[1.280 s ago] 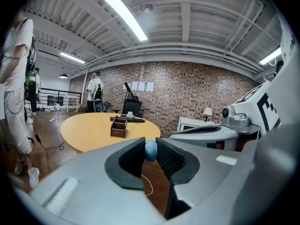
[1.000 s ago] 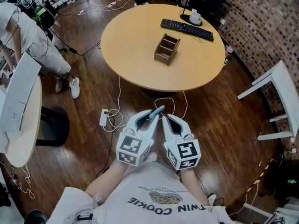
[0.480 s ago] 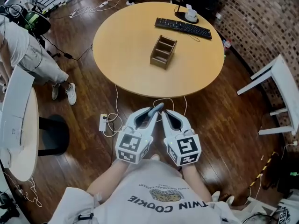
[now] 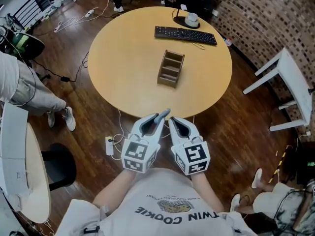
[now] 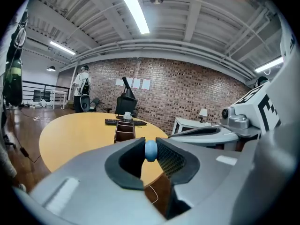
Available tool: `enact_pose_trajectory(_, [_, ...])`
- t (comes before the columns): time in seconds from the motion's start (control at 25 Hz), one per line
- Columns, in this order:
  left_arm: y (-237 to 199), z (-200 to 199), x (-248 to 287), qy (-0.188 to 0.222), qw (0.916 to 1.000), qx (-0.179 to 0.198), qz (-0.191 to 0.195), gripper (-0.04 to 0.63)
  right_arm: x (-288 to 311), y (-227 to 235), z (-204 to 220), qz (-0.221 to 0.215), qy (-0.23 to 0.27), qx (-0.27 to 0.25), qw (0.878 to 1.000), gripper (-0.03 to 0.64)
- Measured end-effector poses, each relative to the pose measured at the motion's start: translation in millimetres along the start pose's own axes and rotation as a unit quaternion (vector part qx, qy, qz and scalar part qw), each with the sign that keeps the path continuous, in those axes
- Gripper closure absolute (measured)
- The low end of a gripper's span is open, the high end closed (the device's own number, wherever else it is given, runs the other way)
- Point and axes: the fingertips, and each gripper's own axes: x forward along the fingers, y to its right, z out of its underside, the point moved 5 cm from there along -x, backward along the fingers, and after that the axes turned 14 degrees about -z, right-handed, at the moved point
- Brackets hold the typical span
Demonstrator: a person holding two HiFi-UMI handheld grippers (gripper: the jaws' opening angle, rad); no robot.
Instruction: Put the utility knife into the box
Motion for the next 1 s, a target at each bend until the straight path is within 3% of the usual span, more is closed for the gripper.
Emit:
enact_pose_trajectory(0.44, [-61, -21, 44, -0.002, 0.9962, 0.042, 0.076, 0.523, 63, 9, -25, 0.079, 0.003, 0.005, 0.997, 0.614])
enact_pose_trajectory(1.0, [-62, -23, 111, 0.002, 0.9846, 0.103, 0.141, 0.522, 85, 50, -21, 0.128, 0.0, 0.026, 0.991, 0.614])
